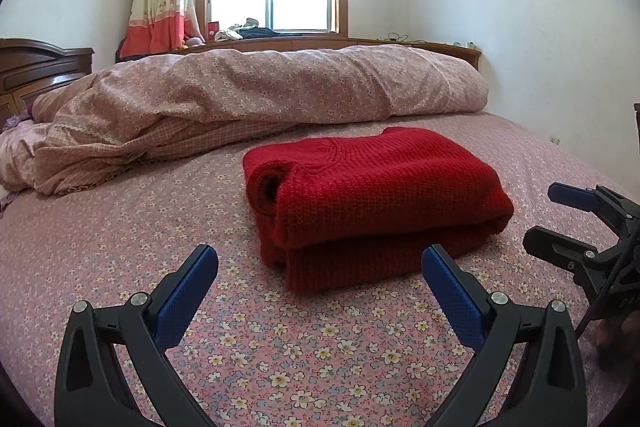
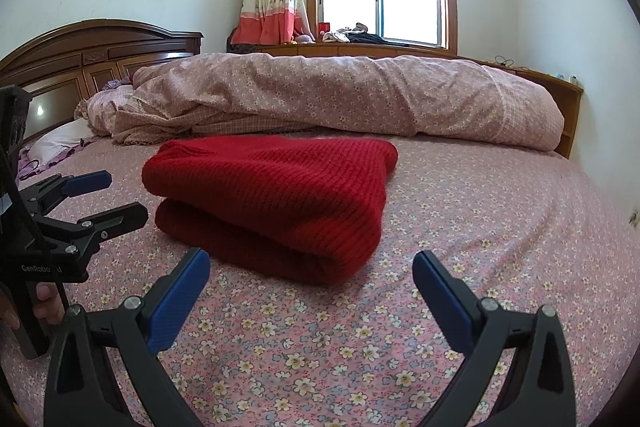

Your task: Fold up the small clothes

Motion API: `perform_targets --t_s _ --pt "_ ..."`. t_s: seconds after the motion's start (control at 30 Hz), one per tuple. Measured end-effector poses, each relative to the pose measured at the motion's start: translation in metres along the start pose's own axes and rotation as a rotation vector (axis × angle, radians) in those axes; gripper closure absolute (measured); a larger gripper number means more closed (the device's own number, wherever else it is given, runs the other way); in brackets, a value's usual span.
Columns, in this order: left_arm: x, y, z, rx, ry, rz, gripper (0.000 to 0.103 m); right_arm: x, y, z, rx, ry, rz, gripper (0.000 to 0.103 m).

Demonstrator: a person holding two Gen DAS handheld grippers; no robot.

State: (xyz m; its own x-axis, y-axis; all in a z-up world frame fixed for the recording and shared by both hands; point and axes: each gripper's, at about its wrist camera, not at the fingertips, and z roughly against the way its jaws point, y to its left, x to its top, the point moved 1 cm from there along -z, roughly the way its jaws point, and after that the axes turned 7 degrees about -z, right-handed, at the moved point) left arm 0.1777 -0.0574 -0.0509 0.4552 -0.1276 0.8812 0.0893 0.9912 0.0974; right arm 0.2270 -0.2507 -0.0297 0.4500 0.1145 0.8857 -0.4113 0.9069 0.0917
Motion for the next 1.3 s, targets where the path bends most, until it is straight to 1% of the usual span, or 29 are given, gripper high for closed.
perform_targets --t_s 0.6,1.3 --pt "0.0001 -0.0009 -0.0019 -0.009 0.005 -0.002 0.004 0.0 0.0022 -0.0052 -0.006 0.027 0.015 0.0" --pt "-0.001 0.0041 -0.0039 -0.013 0.014 0.007 0.004 -0.0003 0.0042 -0.0084 -0.01 0.04 0.021 0.0"
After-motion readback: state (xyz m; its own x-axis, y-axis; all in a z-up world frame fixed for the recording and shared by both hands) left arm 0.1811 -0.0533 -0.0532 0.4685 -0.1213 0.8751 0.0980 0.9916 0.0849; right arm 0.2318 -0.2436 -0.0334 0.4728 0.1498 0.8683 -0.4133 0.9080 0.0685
